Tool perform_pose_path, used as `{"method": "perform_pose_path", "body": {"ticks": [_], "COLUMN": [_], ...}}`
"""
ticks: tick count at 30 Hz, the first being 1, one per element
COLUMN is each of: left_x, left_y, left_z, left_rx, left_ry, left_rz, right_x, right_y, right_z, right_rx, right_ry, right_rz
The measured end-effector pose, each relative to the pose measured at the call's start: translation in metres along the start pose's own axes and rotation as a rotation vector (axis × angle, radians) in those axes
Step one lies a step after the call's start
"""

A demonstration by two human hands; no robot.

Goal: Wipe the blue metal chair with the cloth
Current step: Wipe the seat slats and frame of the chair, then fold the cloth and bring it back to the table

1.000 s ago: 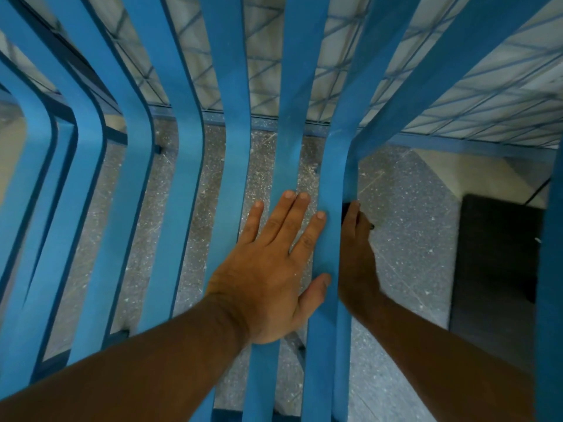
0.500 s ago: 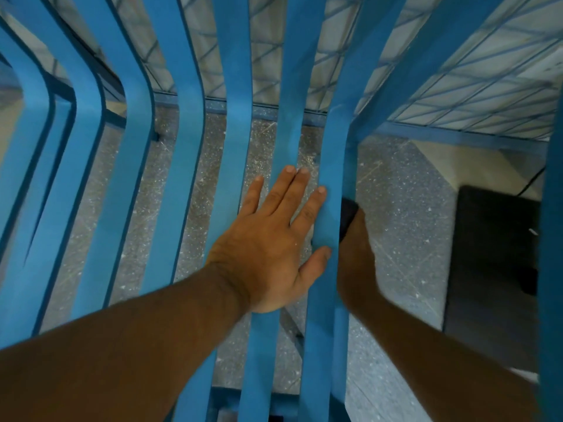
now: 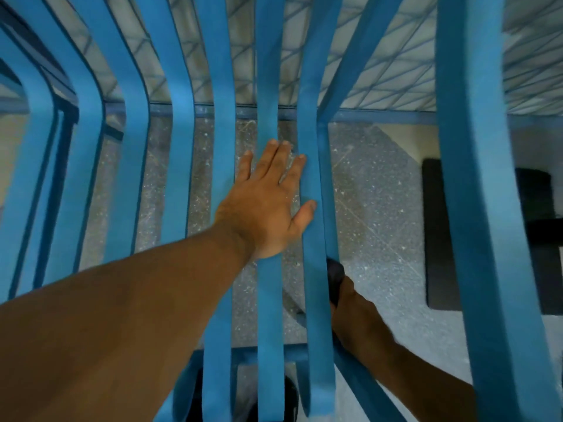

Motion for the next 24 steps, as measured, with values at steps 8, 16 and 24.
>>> {"method": "perform_pose_path", "body": {"ticks": [8,16,24], "left_x": [0.028,0.119,0.152], "left_y": [-0.01,-0.104,-0.258], "left_z": [0.012,0.06,0.119], "left_rx": [0.015,0.43,0.427], "left_ry": [-0.099,-0.055,0.175], "left_rz": [-0.028,0.103,0.17], "right_x": [0.019,0.102,0.258], "right_y": [-0.032,-0.131,-0.219], "right_z": [-0.009,-0.032,-0.111], "right_rx": [0.4,-0.14,-0.204], "right_ry": [-0.153,-0.055,-0.186], "right_rz": [-0.037,0.207,0.421]}}
Point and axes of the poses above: each hand's wrist, its own x-axis away from the middle knuckle, its own y-axis out of the palm, z = x × y, the point moved 9 cm from there along -x, towards the middle knuckle
